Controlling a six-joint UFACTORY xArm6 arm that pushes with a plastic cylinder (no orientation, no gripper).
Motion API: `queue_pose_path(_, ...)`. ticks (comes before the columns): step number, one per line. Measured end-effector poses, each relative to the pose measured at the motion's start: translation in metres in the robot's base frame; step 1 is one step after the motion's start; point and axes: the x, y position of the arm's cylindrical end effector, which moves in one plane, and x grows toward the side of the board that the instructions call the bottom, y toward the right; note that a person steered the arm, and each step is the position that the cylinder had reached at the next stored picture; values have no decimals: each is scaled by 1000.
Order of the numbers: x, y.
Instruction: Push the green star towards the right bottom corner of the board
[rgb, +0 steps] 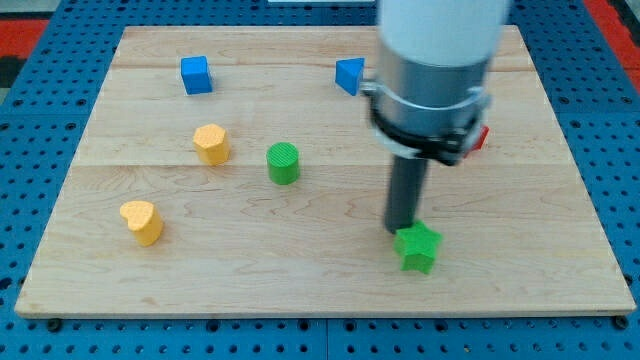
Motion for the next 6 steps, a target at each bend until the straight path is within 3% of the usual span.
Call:
queue_pose_path(1, 1, -16)
queue_pose_path(2, 2, -87)
queue_pose_path(3, 34, -98)
queue_pose_path(6, 41, 87)
